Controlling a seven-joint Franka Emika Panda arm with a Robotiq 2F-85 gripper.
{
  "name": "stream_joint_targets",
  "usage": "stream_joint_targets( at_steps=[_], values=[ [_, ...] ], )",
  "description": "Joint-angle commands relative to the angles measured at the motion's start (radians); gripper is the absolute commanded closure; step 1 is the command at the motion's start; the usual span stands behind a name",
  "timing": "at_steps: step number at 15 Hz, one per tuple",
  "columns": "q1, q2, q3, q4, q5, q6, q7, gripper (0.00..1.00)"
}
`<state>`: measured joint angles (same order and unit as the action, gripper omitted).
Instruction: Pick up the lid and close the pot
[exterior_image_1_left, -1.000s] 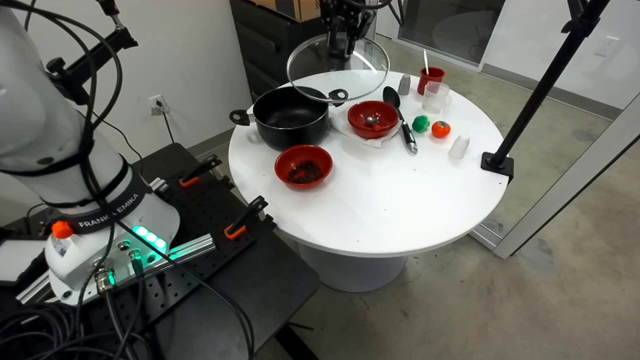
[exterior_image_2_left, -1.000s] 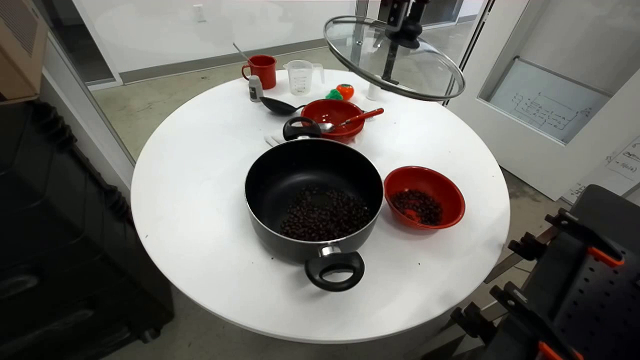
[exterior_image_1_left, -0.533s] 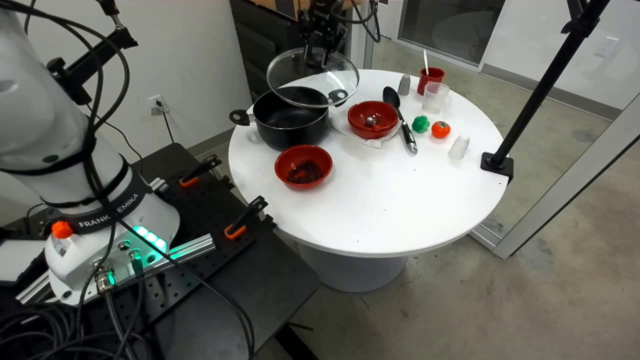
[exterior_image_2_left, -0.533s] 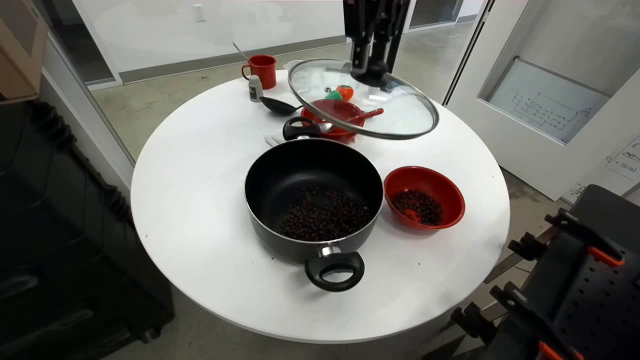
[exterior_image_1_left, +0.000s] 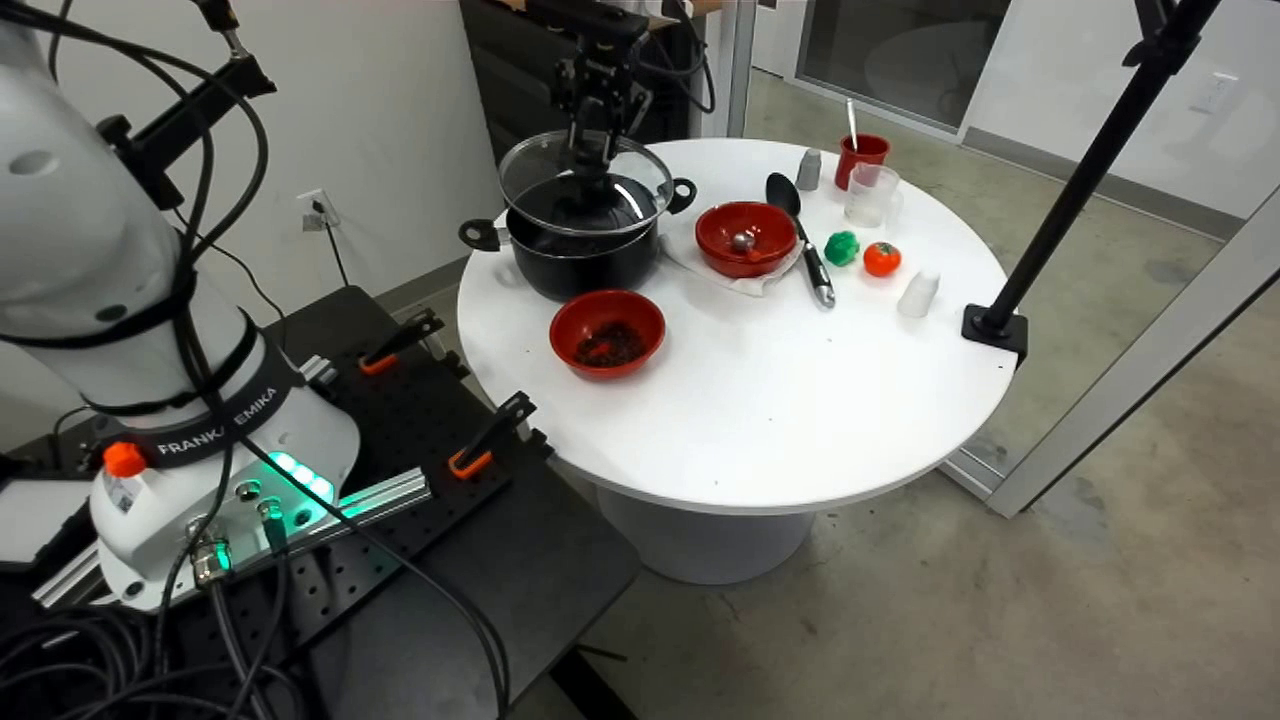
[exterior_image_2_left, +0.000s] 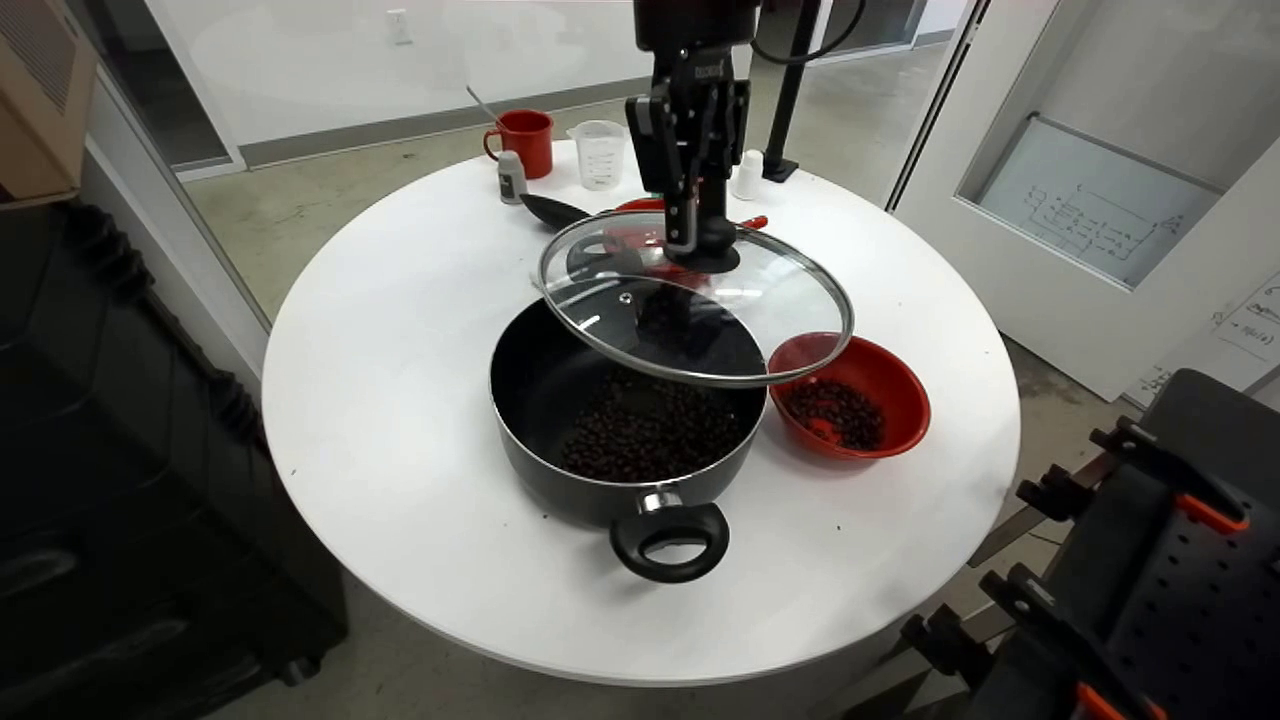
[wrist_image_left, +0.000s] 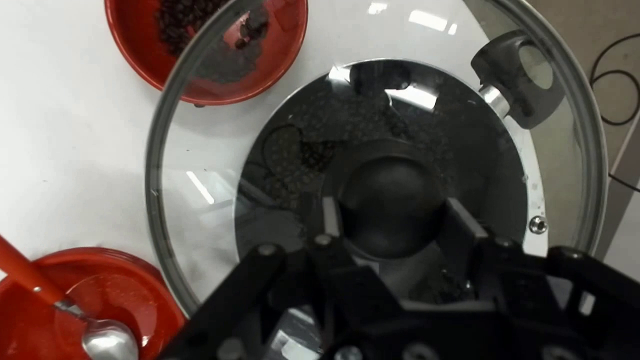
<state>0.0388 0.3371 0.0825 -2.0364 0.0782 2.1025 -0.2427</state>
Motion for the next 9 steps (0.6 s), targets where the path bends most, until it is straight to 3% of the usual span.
stream_joint_targets(
  at_steps=[1,9],
  values=[
    [0.022,0.008,0.015,0.019,-0.028,-0.012,0.021,0.75],
    [0.057,0.071,0.028,0.037,-0.036,0.033,0.051,0.75]
  ],
)
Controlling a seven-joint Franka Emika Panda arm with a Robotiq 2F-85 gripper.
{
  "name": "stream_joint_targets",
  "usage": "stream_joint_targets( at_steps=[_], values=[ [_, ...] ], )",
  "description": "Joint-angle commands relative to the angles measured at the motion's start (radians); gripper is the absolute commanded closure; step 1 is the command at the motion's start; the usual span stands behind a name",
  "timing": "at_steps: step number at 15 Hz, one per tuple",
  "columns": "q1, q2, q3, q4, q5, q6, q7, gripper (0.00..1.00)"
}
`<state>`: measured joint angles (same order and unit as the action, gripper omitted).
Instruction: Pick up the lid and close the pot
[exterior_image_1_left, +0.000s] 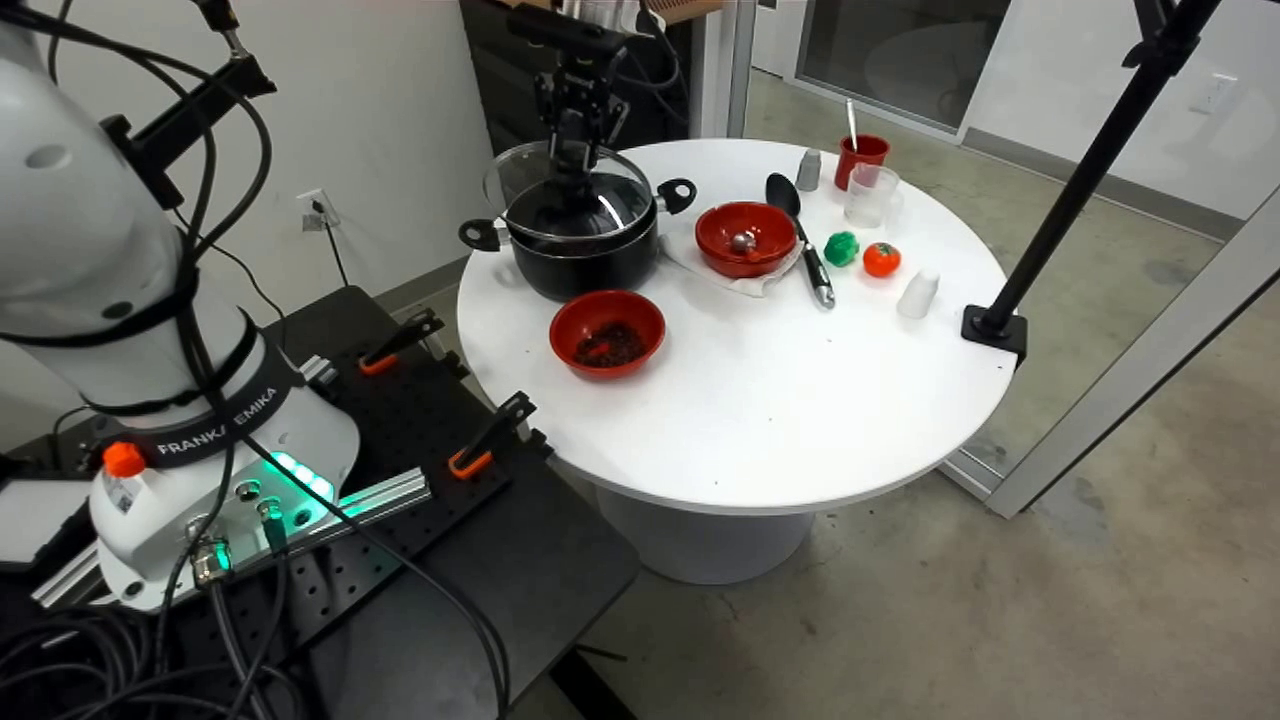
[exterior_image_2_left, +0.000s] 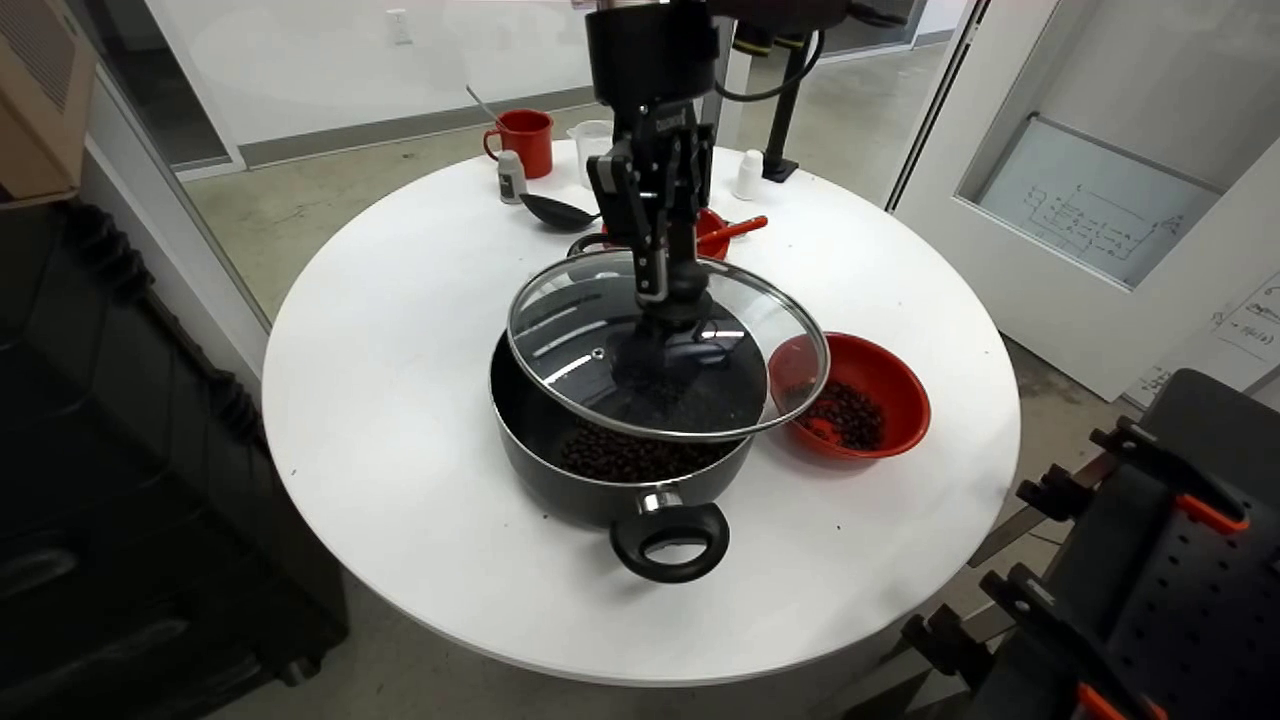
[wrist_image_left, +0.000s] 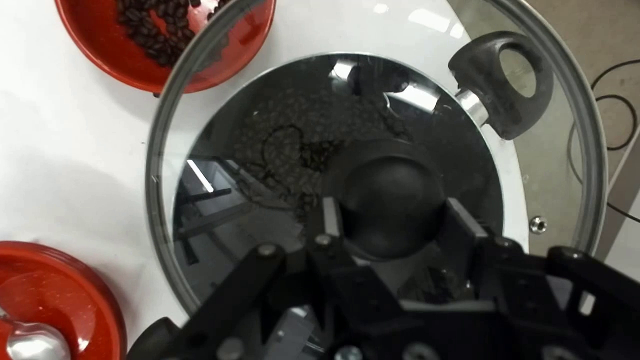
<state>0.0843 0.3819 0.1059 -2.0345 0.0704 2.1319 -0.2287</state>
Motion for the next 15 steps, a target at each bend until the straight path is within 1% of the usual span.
stream_joint_targets(
  at_steps=[1,8,12,15],
  values=[
    [0.015,0.035,0.004,0.037,-0.029,0.017,0.045,0.75],
    [0.025,0.082,0.003,0.043,-0.029,0.126,0.081,0.75],
    [0.024,0.088,0.002,0.037,-0.031,0.165,0.087,0.75],
    [0.025,0.092,0.0,0.035,-0.034,0.172,0.089,0.75]
  ],
)
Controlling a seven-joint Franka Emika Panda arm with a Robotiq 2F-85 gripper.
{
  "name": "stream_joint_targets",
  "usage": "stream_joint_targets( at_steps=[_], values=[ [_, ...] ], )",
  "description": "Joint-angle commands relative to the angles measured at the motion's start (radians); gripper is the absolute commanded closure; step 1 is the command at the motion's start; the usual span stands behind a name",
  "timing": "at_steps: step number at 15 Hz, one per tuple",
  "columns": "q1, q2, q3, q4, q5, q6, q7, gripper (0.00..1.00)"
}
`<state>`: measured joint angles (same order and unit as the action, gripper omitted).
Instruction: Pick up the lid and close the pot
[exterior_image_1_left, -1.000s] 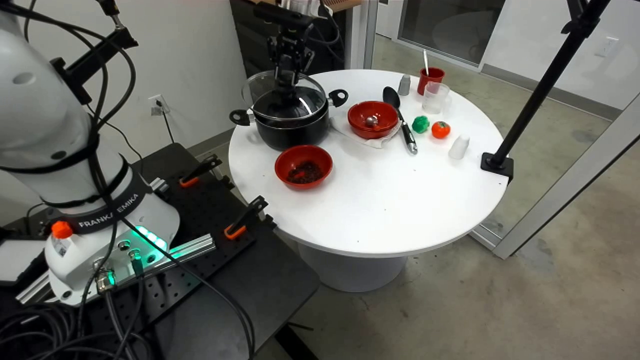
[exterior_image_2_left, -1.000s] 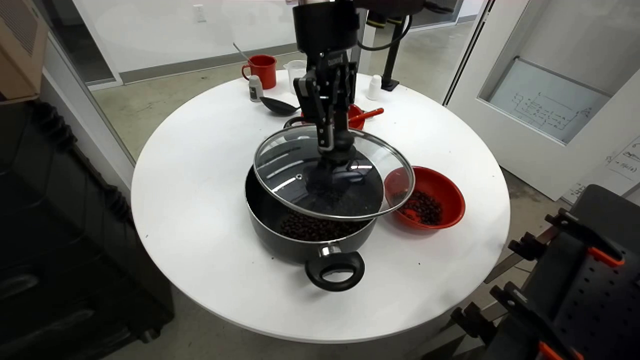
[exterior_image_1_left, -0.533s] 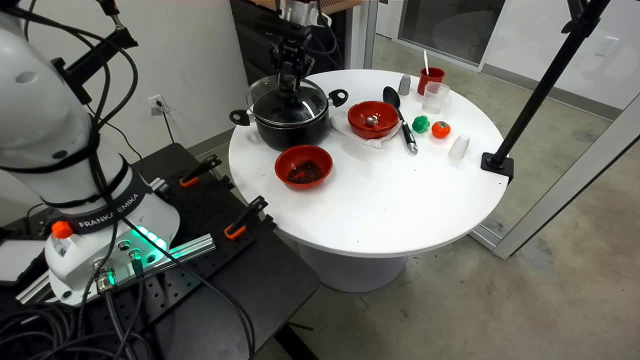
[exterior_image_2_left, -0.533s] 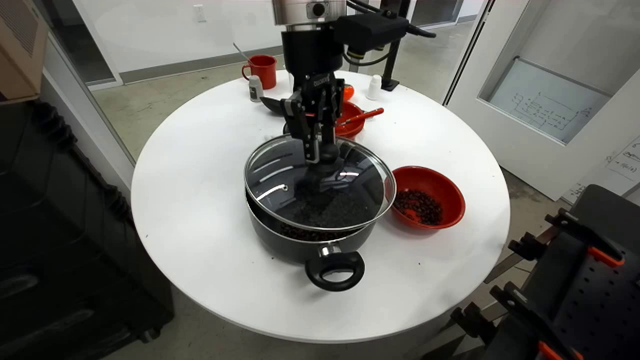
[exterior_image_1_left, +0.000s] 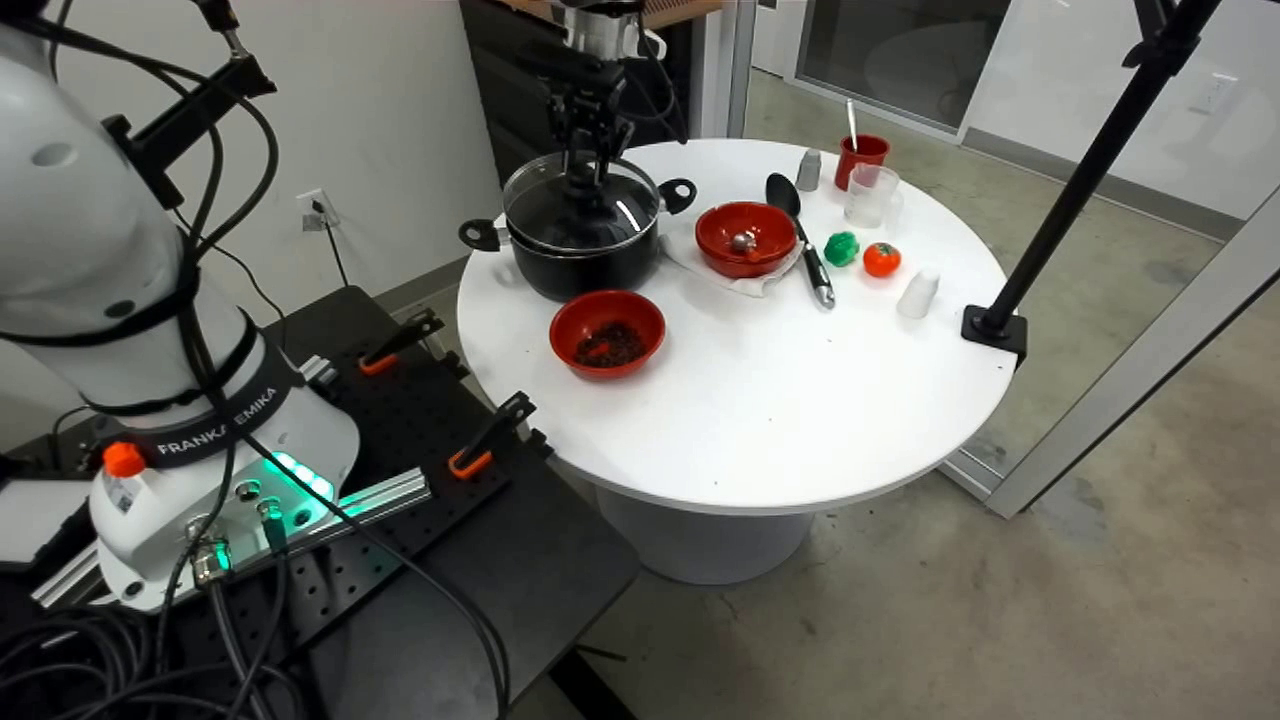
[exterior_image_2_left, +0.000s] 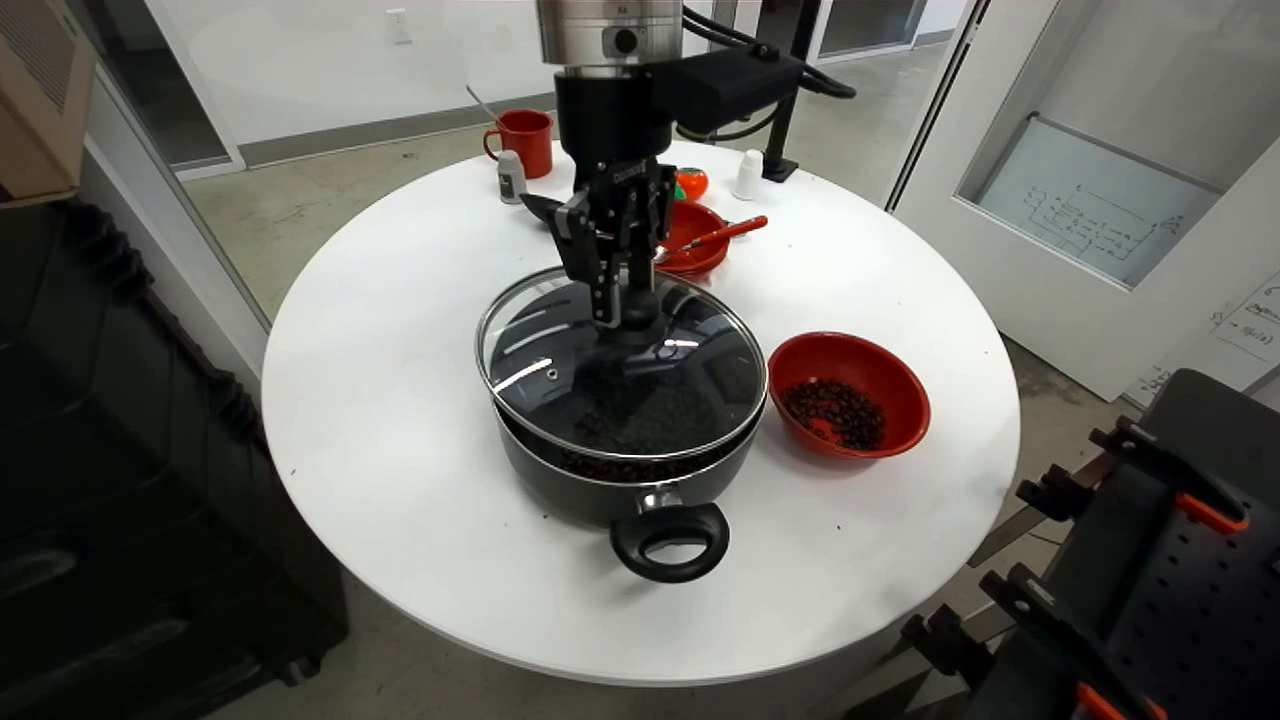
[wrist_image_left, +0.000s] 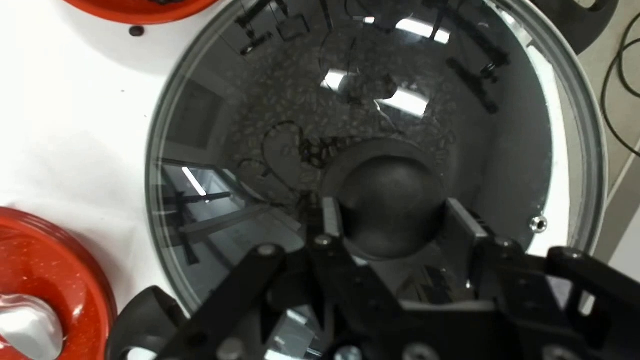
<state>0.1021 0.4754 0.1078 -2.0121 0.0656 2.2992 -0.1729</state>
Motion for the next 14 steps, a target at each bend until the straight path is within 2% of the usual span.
stream_joint_targets(
  at_steps=[1,14],
  values=[
    [0.007,-0.001,-0.002,0.013,-0.031,0.002,0.035,0.75],
    [0.054,0.02,-0.024,0.002,-0.147,0.007,0.153,0.75]
  ],
)
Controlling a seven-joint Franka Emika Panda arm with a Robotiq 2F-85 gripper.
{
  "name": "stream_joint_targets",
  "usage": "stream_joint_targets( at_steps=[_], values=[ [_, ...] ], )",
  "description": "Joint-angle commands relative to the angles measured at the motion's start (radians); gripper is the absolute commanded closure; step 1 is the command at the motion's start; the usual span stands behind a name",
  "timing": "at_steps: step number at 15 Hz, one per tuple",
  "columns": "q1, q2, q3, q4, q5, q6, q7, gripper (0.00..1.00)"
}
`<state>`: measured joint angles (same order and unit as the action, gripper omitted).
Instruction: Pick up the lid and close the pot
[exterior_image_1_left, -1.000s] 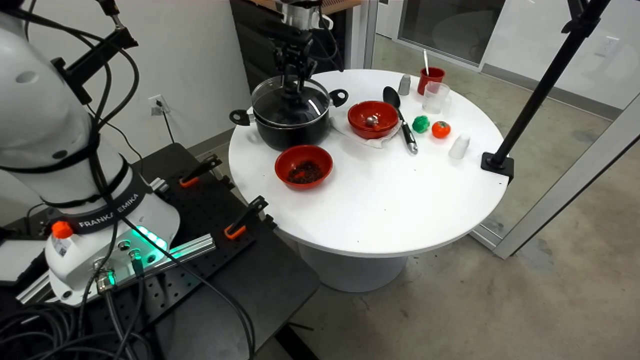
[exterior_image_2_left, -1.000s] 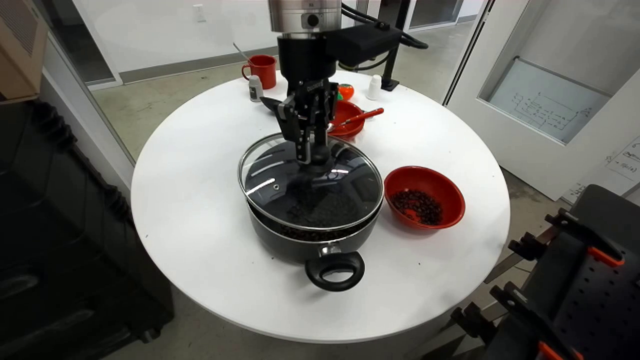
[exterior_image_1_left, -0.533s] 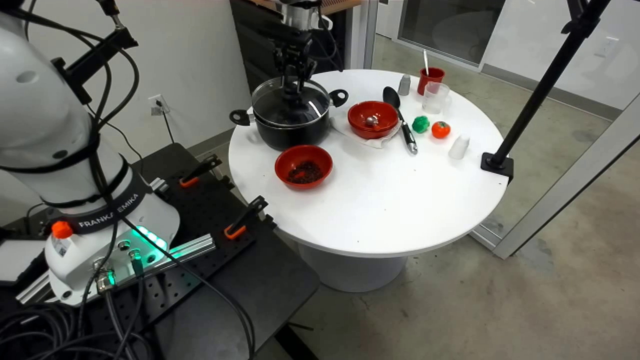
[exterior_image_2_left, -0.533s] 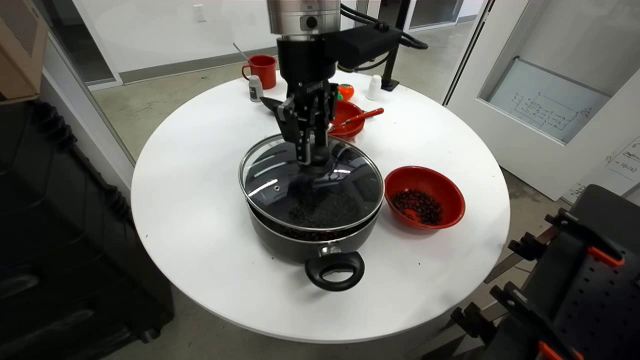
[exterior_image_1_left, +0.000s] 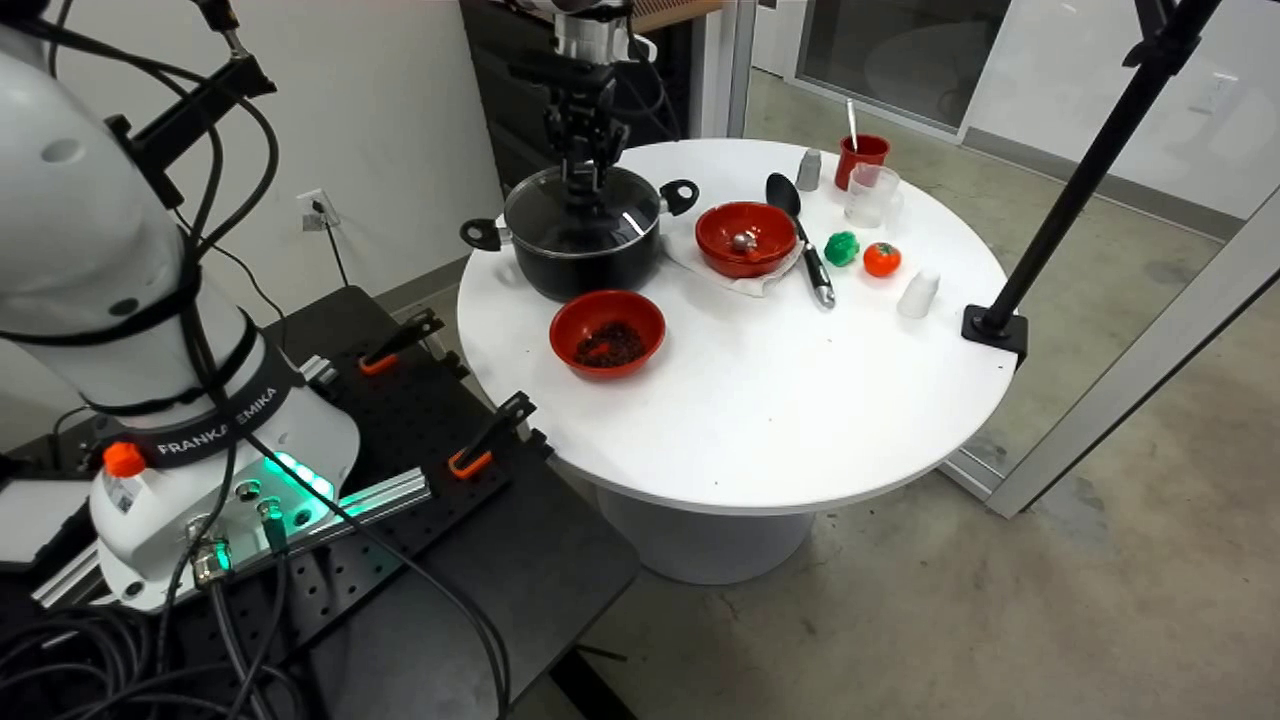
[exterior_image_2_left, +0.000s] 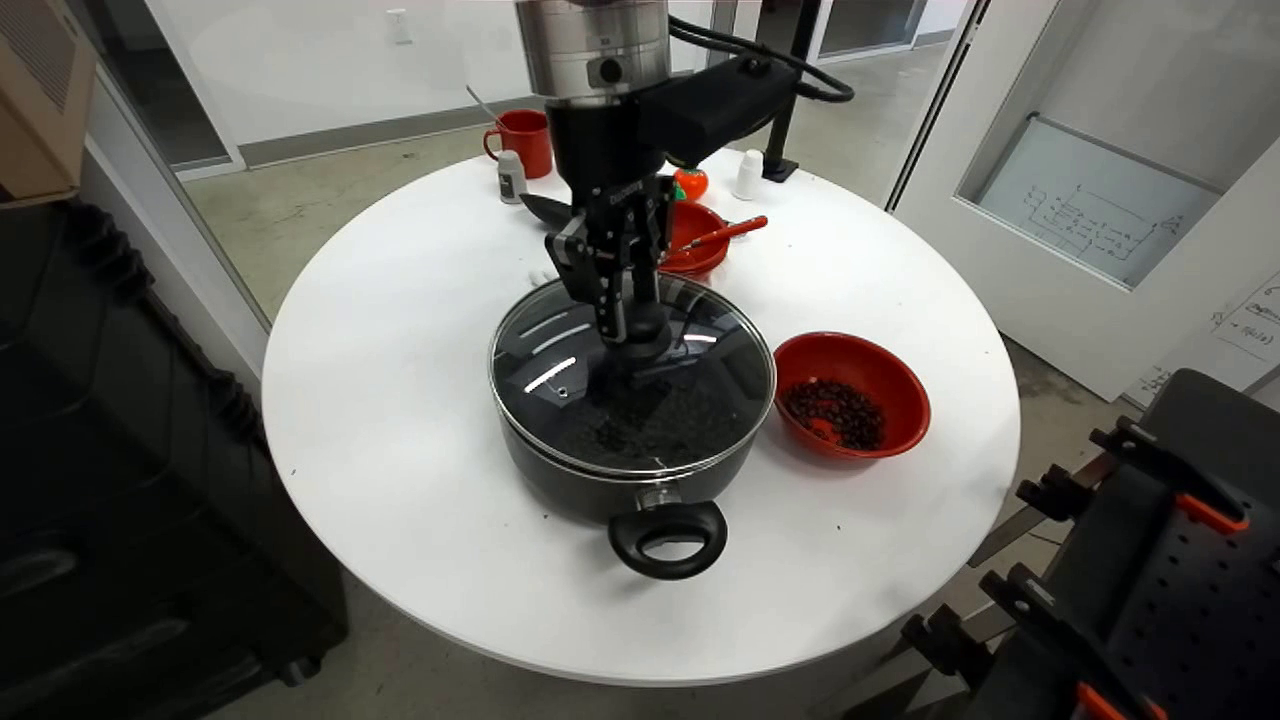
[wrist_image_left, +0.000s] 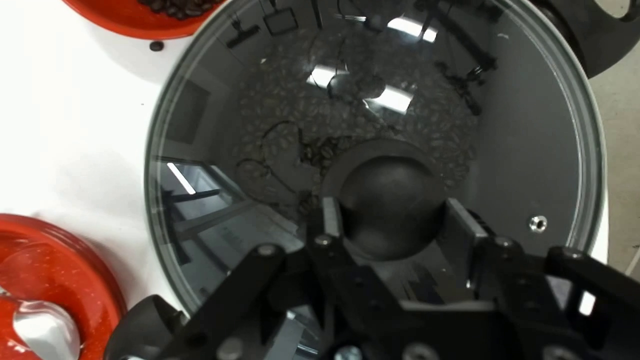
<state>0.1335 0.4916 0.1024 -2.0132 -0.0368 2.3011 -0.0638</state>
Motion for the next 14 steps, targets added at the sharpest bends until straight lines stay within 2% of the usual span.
stream_joint_targets(
  at_steps=[1,9,10,11,14],
  values=[
    [0.029,0.005,-0.021,0.002,-0.055,0.007,0.055,0.75],
    [0.059,0.02,-0.035,0.01,-0.114,0.001,0.125,0.75],
    [0.059,0.021,-0.034,0.013,-0.111,-0.004,0.125,0.28],
    [0.06,0.022,-0.035,0.014,-0.113,-0.007,0.126,0.24],
    [0.058,0.024,-0.036,0.013,-0.115,-0.012,0.133,0.03]
  ],
)
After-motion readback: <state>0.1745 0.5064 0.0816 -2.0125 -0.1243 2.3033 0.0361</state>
